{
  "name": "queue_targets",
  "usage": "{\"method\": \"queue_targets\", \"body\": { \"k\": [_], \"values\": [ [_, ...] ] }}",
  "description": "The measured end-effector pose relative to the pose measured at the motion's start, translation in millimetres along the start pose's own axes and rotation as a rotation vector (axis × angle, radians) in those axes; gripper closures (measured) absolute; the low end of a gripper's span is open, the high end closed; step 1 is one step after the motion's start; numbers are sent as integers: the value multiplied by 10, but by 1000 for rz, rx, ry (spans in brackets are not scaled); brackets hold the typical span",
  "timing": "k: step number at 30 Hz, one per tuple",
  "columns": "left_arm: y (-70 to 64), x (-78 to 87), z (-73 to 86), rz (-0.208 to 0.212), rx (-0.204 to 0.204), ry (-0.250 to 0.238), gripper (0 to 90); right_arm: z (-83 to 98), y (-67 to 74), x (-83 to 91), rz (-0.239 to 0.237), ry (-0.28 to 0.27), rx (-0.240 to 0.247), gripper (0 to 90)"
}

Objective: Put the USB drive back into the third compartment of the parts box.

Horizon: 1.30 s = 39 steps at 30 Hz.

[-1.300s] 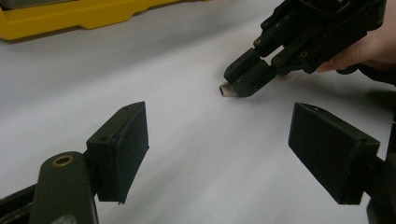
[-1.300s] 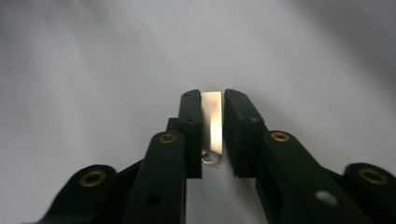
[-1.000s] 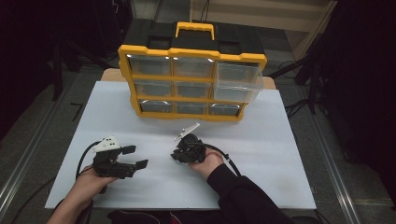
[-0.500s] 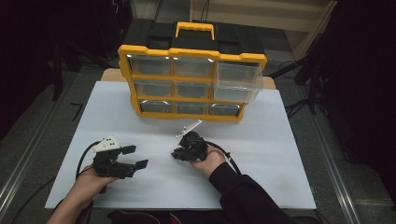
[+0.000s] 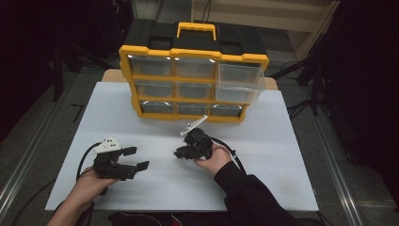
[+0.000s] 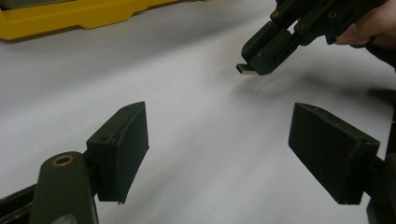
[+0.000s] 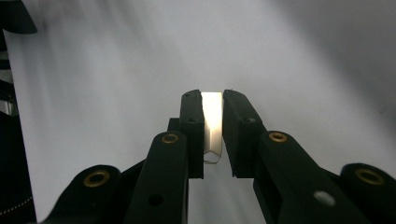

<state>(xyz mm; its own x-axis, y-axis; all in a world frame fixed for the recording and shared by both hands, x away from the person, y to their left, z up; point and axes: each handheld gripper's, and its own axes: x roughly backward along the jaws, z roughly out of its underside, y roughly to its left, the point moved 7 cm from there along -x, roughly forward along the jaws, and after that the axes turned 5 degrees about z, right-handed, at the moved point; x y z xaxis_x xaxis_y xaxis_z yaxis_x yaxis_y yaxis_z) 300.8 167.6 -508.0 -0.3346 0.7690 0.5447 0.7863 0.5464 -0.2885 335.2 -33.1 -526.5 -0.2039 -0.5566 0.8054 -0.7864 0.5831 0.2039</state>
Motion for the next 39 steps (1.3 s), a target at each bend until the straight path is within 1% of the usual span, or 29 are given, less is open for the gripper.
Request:
{"method": "queue_targets", "body": {
  "k": [4,5,8,10,12,25,27,29,30,31,32,33,35,39],
  "values": [
    [0,1,0,0,0,0,212,-9,6,52,-6,-4,9,762],
    [0,0,0,0,0,0,212,-13,8,91,-7,3,21,762],
    [-2,1,-1,1,-1,-1,211,-25,27,143,-22,2,22,762],
    [-1,0,-1,1,0,-1,211,-29,29,188,-26,5,40,762],
    [-2,0,-1,1,0,-1,211,-36,44,220,-35,1,34,762],
    [0,-1,-1,0,1,-1,212,-40,85,430,-78,30,78,762],
    [1,-5,-2,0,3,-3,211,-45,93,458,-89,32,103,762],
    [0,-7,-2,-1,3,-2,211,-46,95,474,-89,36,109,762],
    [-3,-4,-7,0,-3,-4,212,-50,106,511,-102,46,120,762],
    [-9,-2,-12,4,-6,-9,212,-50,106,511,-102,46,120,762],
    [-13,-3,-17,7,-4,-14,212,-61,101,553,-114,47,131,762],
    [-13,-3,-17,7,-4,-14,211,-61,101,553,-114,47,131,762],
    [-3,-8,-6,4,-5,-5,211,-69,99,607,-122,48,163,762],
    [0,-11,-6,4,-1,-6,211,-62,87,651,-130,60,182,762]
  ]
}}
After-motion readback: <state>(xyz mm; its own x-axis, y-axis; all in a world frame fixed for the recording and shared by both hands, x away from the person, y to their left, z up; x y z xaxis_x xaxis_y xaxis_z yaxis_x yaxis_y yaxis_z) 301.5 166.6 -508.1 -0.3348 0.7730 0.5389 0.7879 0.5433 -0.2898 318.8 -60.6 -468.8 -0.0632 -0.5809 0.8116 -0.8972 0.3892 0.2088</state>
